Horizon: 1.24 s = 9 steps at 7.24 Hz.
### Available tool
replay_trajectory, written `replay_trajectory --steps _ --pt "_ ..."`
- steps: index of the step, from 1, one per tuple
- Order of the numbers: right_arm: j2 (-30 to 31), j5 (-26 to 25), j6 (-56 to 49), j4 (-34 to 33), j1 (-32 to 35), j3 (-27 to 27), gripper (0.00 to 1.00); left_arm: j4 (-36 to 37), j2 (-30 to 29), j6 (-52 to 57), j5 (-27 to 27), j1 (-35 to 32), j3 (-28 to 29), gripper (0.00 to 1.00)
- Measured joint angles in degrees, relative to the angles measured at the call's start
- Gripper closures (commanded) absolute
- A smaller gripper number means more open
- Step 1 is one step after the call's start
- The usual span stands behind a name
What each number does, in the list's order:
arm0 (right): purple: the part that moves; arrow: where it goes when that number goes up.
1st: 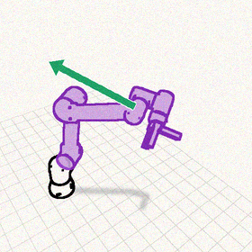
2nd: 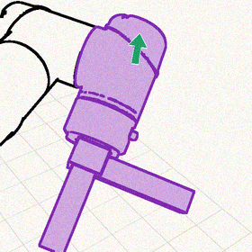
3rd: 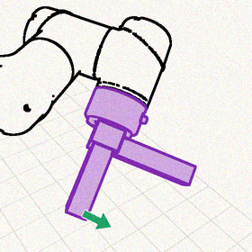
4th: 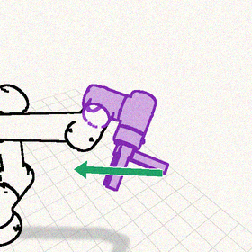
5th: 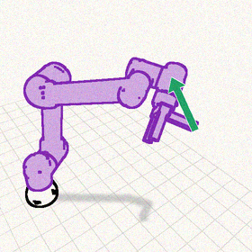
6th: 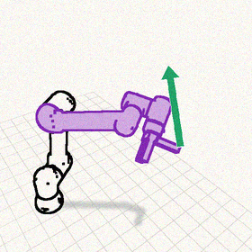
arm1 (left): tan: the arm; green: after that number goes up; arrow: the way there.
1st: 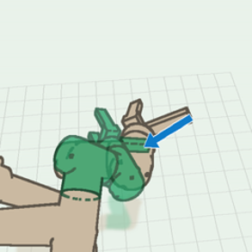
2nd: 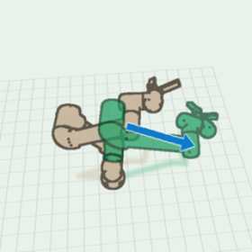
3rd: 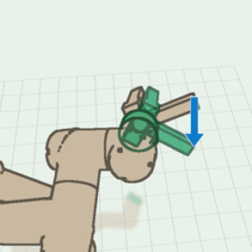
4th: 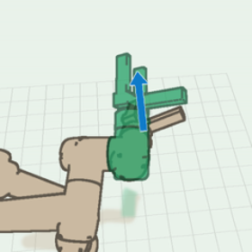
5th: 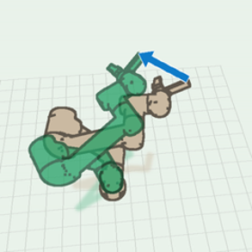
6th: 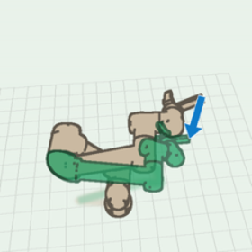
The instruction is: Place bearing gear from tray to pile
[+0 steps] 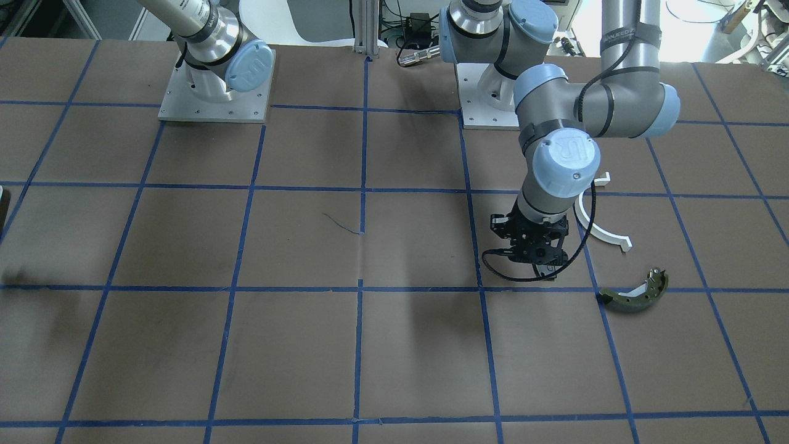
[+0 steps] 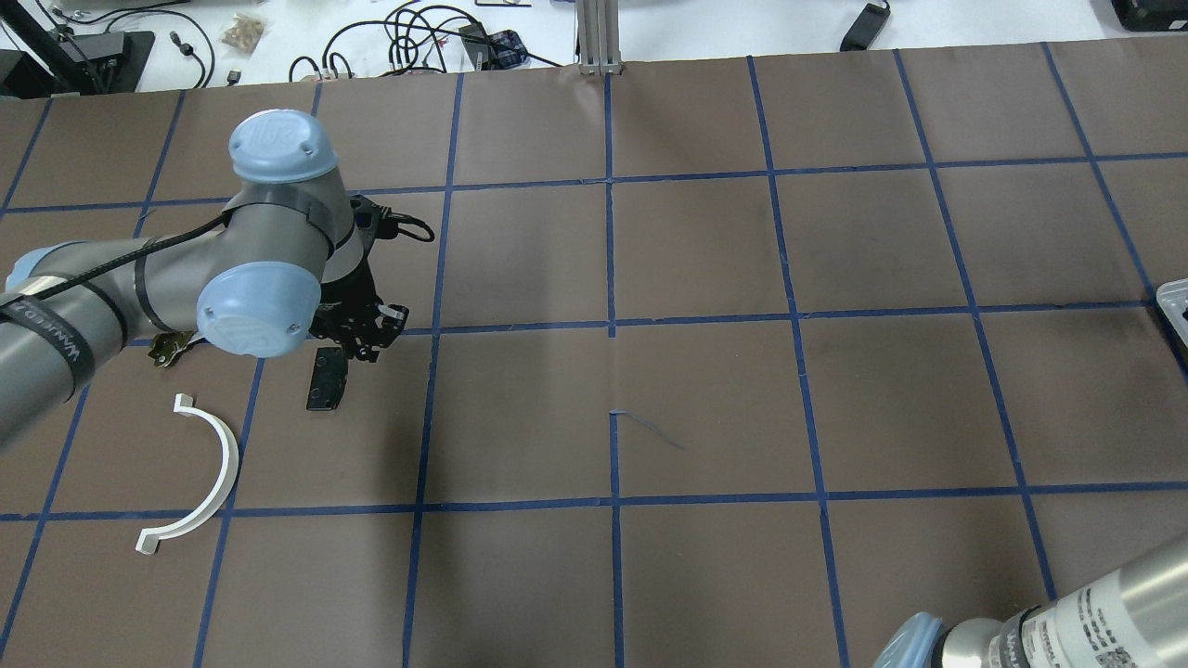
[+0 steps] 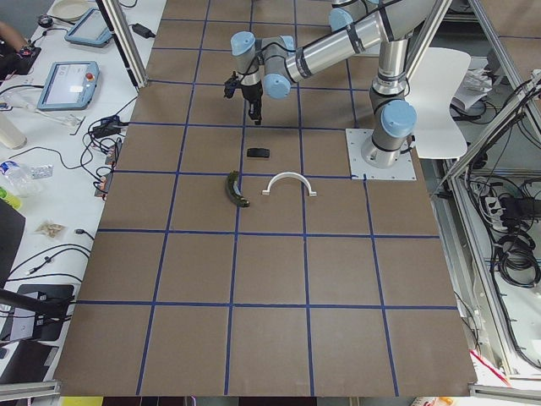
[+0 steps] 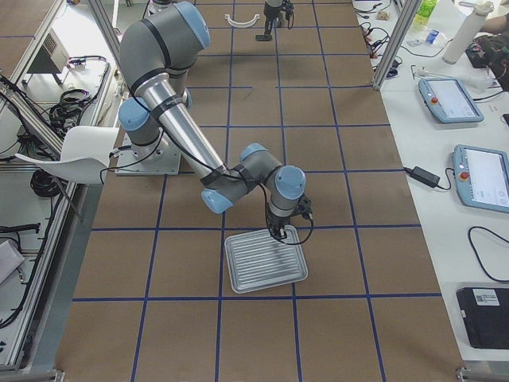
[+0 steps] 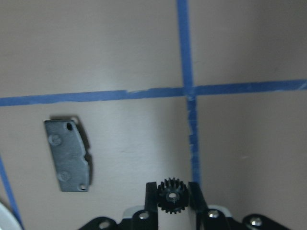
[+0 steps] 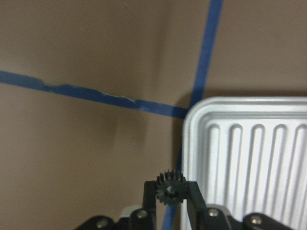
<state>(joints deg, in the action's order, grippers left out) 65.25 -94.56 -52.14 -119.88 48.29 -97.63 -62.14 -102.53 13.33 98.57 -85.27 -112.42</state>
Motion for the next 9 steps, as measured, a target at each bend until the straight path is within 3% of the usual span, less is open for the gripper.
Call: replay_trajectory --steps 3,6,7,8,9 --pt "6.18 2.23 28.96 6.9 18.61 -3.1 0.88 5.89 1.33 10.07 -0.39 11.38 -5.87 1.0" --pt "6.98 7.34 56.18 5.09 39.24 -4.84 0.86 8.73 1.2 11.08 -2.08 16.17 -7.7 1.0" --pt "6.78 8.11 65.21 3.54 46.2 -4.93 0.83 9.0 0.93 11.02 -3.19 17.3 -7.88 0.72" --pt "6.33 8.51 73.19 1.6 53.08 -4.88 0.83 9.07 0.71 10.85 -3.8 17.92 -7.97 0.01" --pt "5.26 8.67 79.14 -1.5 59.14 -4.81 0.79 9.03 0.54 10.7 -4.09 18.31 -8.03 0.0"
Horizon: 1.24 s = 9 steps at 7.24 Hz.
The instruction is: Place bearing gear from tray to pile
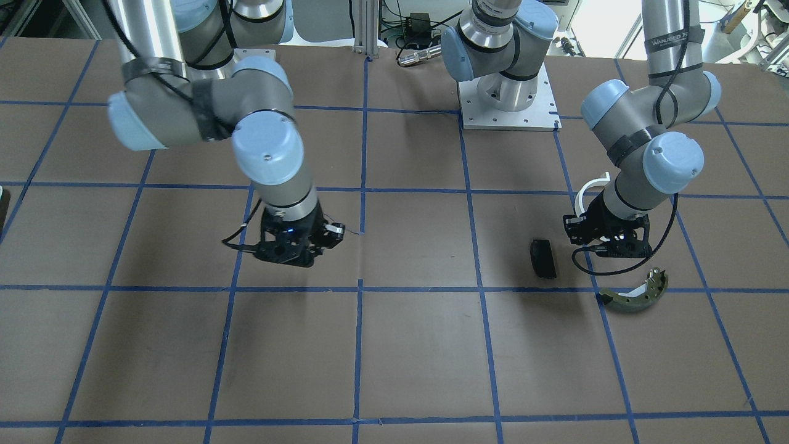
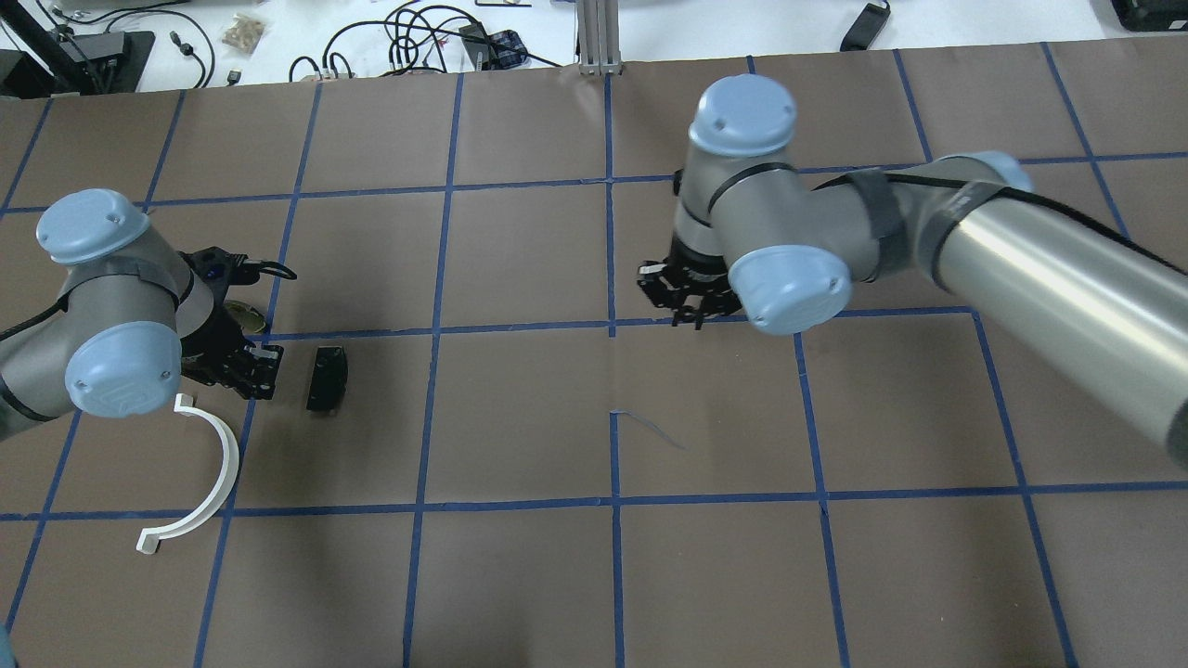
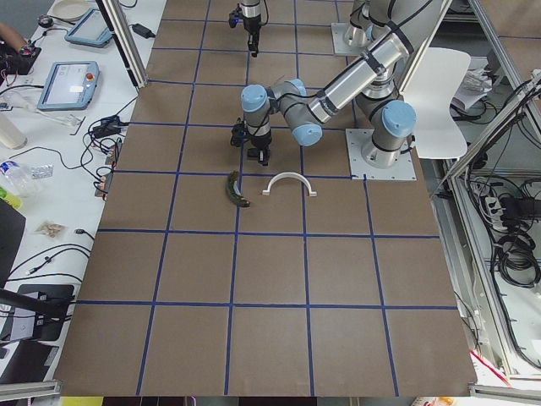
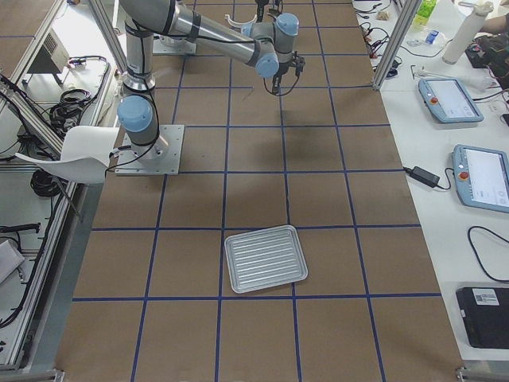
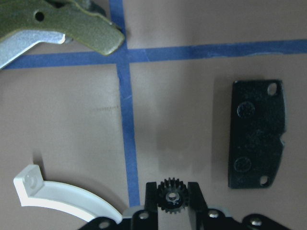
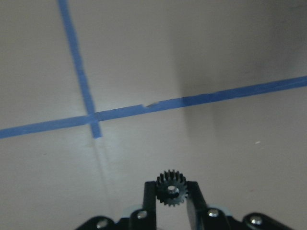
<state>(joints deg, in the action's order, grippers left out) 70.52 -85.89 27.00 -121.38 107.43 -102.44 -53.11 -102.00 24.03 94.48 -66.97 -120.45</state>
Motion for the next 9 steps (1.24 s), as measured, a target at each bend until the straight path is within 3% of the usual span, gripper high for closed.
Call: replay_trajectory --steps 1,2,3,4,7,9 --pt "-1.72 0.05 3.14 -3.0 4.13 0.03 0.69 -0.2 -0.13 -0.12 -0.16 0.16 -0.03 0.0" --pt "-3.3 0.08 4.32 -5.79 6.62 -0.01 0.42 -0.43 -0.06 -0.22 -0.22 0.22 0.0 0.0" --pt "-4.23 0.15 4.99 -8.11 8.28 -0.12 0.34 -0.53 0.12 -0.34 -0.25 0.13 0.17 0.0" --pt "-4.61 0.22 5.88 -9.16 9.18 -0.25 0.0 -0.55 0.36 -0.44 -0.28 -0.16 0.47 0.0" --pt "-4.51 -0.25 5.54 -10.28 8.99 -0.24 0.0 -0.2 0.09 -6.8 -5.32 -3.16 2.15 0.0" --pt "-1.82 -1.32 0.37 -10.95 5.64 -0.2 0.0 0.94 -0.25 -15.4 -6.16 -10.51 2.9 0.0"
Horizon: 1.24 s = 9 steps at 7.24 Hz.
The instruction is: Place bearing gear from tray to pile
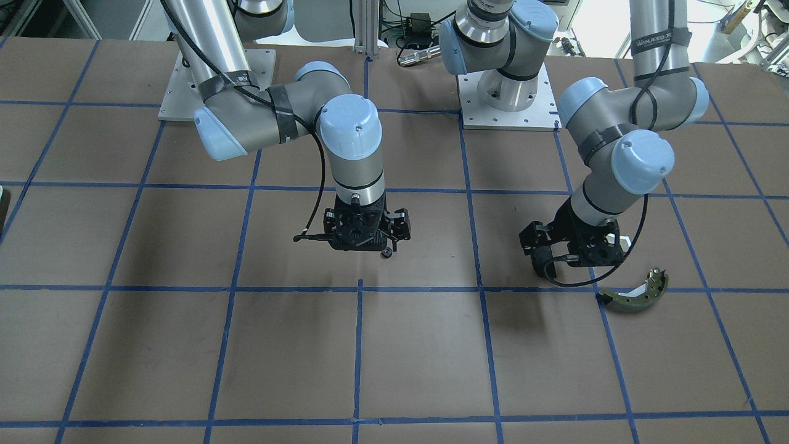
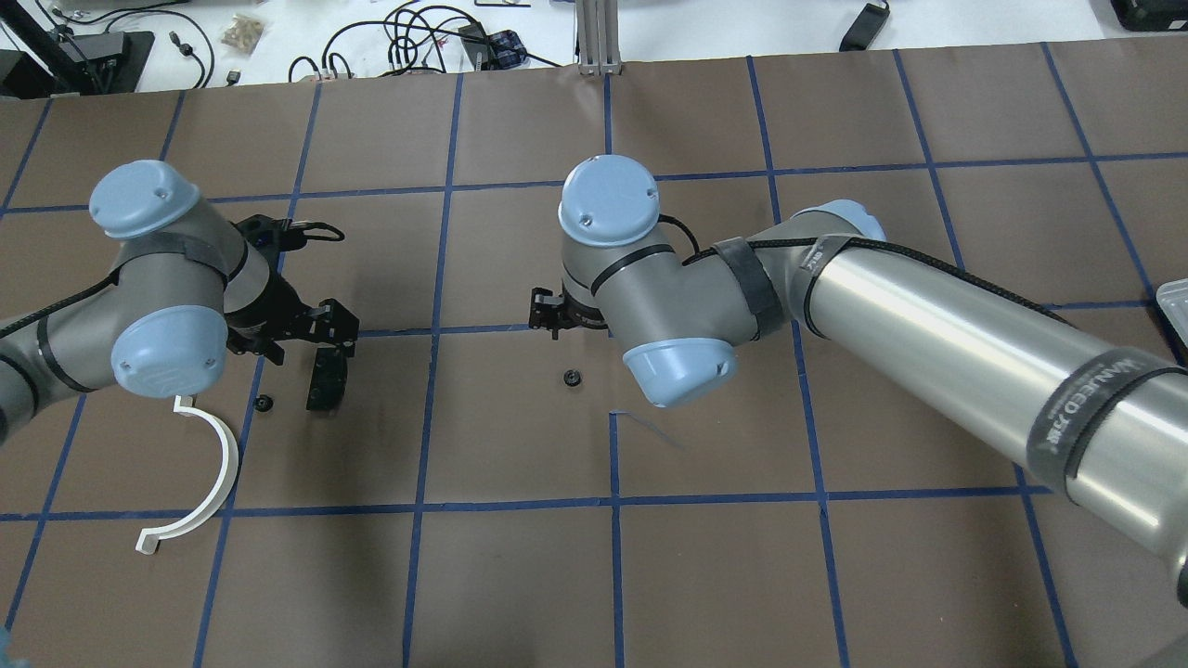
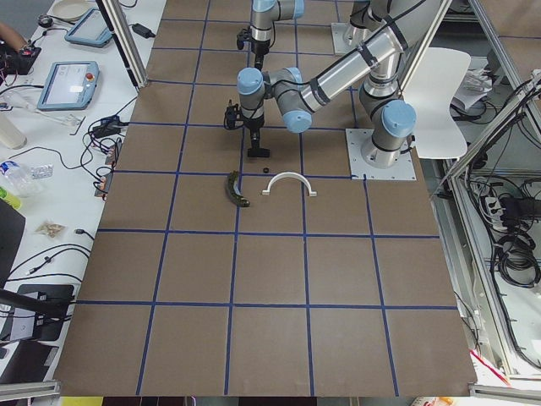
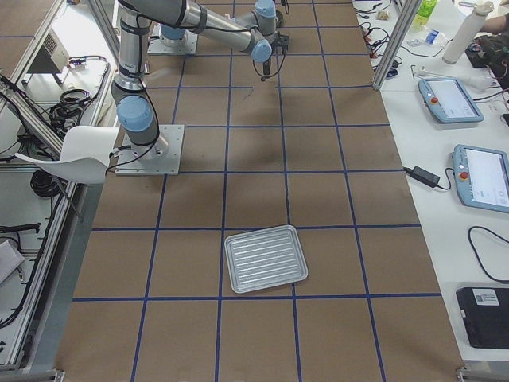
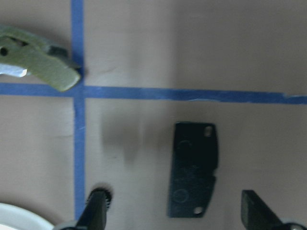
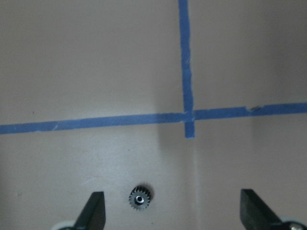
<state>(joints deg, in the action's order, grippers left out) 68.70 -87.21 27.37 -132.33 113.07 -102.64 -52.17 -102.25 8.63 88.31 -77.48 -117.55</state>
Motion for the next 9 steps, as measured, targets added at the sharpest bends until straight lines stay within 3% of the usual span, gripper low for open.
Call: replay_trajectory --steps 4,6,9 --pt "9.46 -0.36 -17.52 11.73 -13.82 1.09 0.0 3.35 -4.45 -20.57 -0.05 -18.48 4.54 0.0" --pt "13.48 -2.34 -26.99 21.63 -19.81 4.32 0.0 3.44 -8.3 -25.54 1.47 -26.59 7.65 0.0" --pt "19.68 -3.02 -34.48 38.31 -23.1 9.89 0.0 4.37 -11.67 -29.49 3.17 -31.21 8.17 0.1"
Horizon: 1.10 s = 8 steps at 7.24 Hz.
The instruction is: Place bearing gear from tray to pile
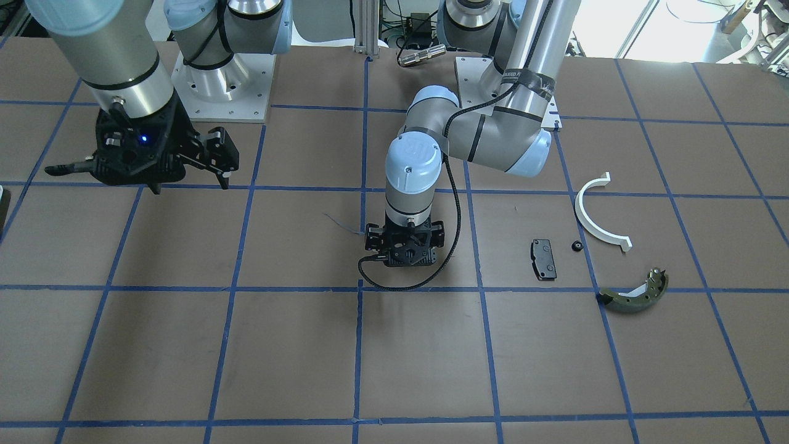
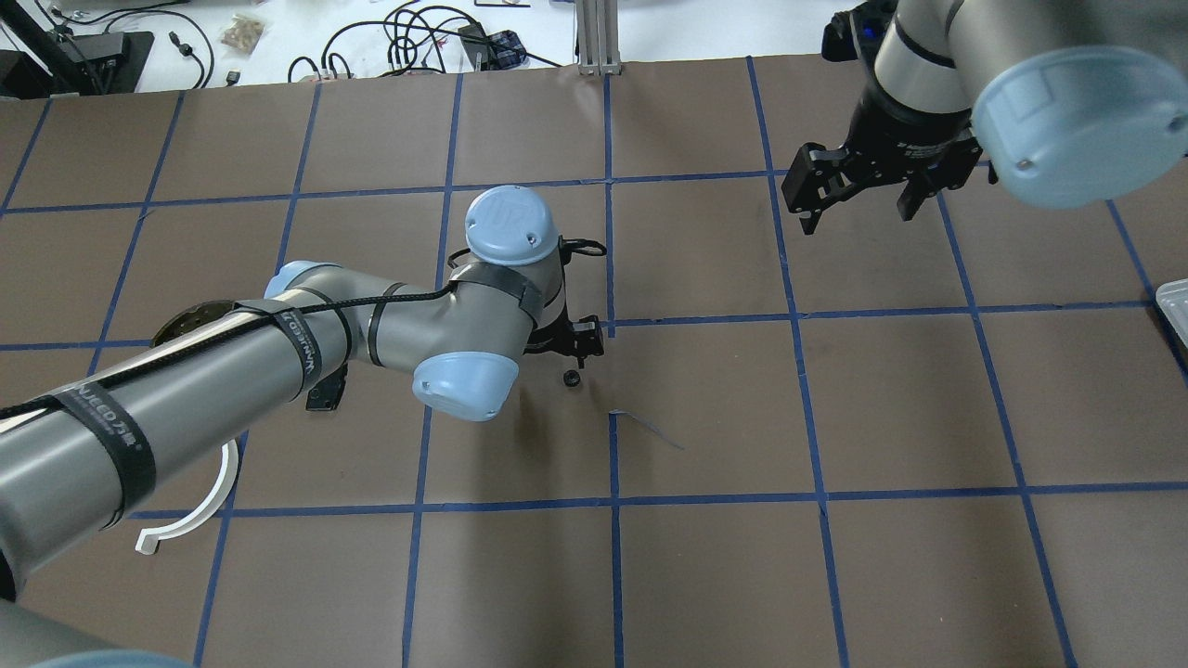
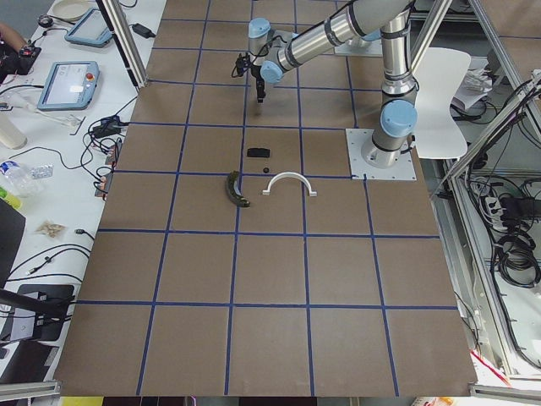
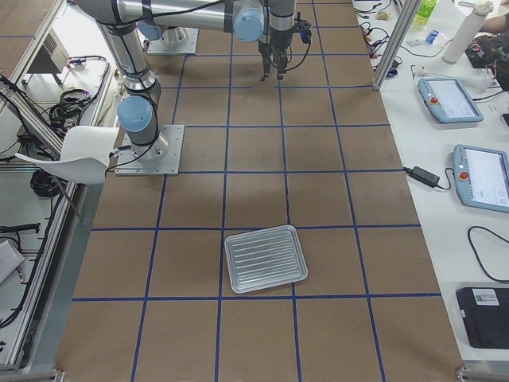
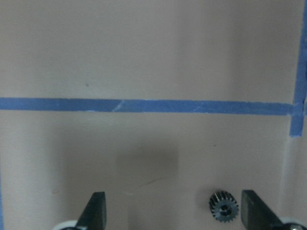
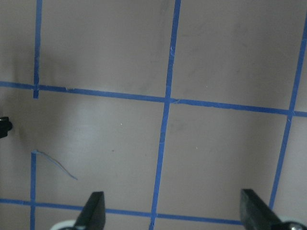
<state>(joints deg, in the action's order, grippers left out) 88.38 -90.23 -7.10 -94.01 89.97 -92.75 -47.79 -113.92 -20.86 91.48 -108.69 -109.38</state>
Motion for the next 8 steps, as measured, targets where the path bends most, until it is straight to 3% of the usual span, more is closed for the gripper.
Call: replay_trajectory --steps 2,3,4,6,7,8 --pt "1.54 0.13 -2.45 4.36 -1.38 -0.07 0.0 0.53 -0.74 -0.89 -0.01 -0.91 -0.07 0.1" --pt "1.79 0.18 -2.12 4.71 -1.69 -0.36 0.0 0.82 -0.89 -1.05 -0.11 -1.02 -0.08 0.19" --pt "1.98 0.29 -0.84 4.58 -1.62 -0.34 0.0 1.08 -1.04 -1.14 -0.23 -1.05 -0.1 0.35" --pt "1.34 -1.2 1.4 4.67 -1.26 -0.05 0.0 1.25 -1.36 -1.03 -0.37 -1.08 -0.08 0.83" --pt "1.6 -2.29 1.5 4.97 -1.17 -0.05 0.0 1.28 -1.4 -0.84 -0.36 -1.08 -0.05 0.98" --pt "2.04 -2.82 1.29 5.19 -1.14 -0.39 0.0 1.32 -1.39 -0.76 -0.33 -1.09 0.01 0.99"
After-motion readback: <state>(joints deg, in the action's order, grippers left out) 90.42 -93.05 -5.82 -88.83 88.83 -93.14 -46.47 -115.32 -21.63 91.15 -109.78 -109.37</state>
